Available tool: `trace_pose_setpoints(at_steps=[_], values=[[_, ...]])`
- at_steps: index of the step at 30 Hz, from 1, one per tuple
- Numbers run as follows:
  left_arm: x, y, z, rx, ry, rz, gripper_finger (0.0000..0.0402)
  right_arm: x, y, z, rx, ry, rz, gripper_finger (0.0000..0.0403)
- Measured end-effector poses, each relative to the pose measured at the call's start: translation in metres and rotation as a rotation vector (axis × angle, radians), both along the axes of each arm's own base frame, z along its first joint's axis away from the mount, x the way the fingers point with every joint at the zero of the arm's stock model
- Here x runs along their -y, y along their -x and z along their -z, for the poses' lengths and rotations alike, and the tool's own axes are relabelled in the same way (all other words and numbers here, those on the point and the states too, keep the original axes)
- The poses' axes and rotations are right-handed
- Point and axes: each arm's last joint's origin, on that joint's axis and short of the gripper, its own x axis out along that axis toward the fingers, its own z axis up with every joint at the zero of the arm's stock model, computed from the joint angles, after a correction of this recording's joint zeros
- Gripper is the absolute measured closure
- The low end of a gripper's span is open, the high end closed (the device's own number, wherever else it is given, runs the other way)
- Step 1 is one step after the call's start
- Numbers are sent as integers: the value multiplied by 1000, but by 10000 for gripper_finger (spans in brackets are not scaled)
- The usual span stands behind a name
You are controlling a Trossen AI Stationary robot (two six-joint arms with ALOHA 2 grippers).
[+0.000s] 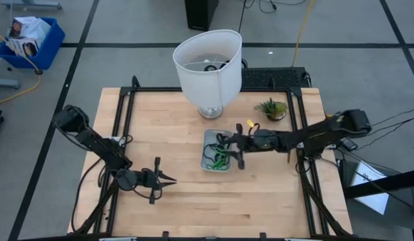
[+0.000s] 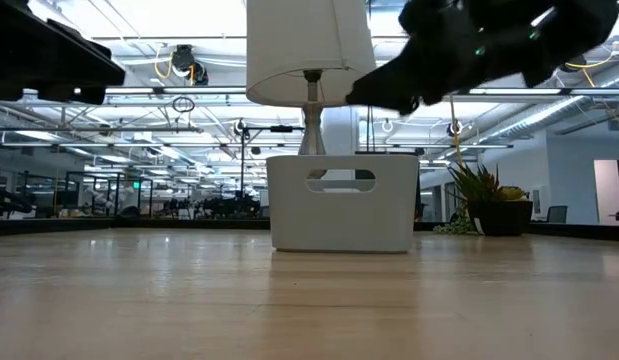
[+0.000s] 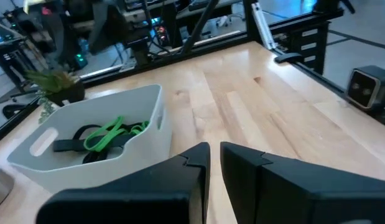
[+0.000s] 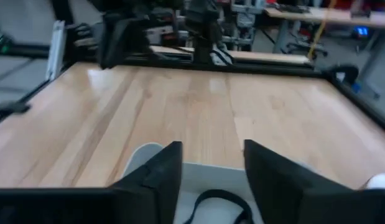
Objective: Pick and place rubber bands into bin
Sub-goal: Return to Home Position
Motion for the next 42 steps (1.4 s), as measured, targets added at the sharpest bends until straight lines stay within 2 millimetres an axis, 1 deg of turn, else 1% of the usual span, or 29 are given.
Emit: trace_pose_setpoints(at_steps=[3,6,7,8,10,12,16,18,21,24,26,29,33,37,40,42], values=[[4,3,0,1,-1,18,355,-2,17,-19,2,68,-27,289],[6,5,0,1,-1,28,355,0,42,-39,72,82,-28,365],[6,5,0,2,1,28,355,1,51,-43,96,89,-28,383],[6,5,0,1,11,25,355,2,61,-46,118,92,-26,392],[5,5,0,-2,26,4,355,2,79,-52,174,82,-22,392],[3,5,1,-5,39,-46,355,3,96,-53,214,72,-22,397],[-7,-1,4,-13,57,-171,355,4,121,-40,224,62,-26,400],[-15,-7,4,-21,52,-190,355,6,130,-33,249,51,-31,401],[-30,-19,4,-42,35,-175,363,7,142,-24,302,16,-54,402],[-45,-26,-4,-20,34,-185,389,10,151,-19,338,-7,-37,402],[-51,-26,-14,16,5,-173,396,11,156,-17,346,-10,-33,402],[-51,-18,-36,111,-51,-132,393,11,161,-16,342,-9,-55,402],[-52,5,-68,239,-108,-84,397,10,169,-19,380,-11,-85,402],[-64,26,-84,259,-133,-90,397,11,174,-15,343,-8,-83,402],[-78,34,-92,293,-110,-89,398,11,175,-10,331,-4,-81,403],[-86,37,-97,321,-87,-75,398,11,174,-4,332,-1,-80,403]])
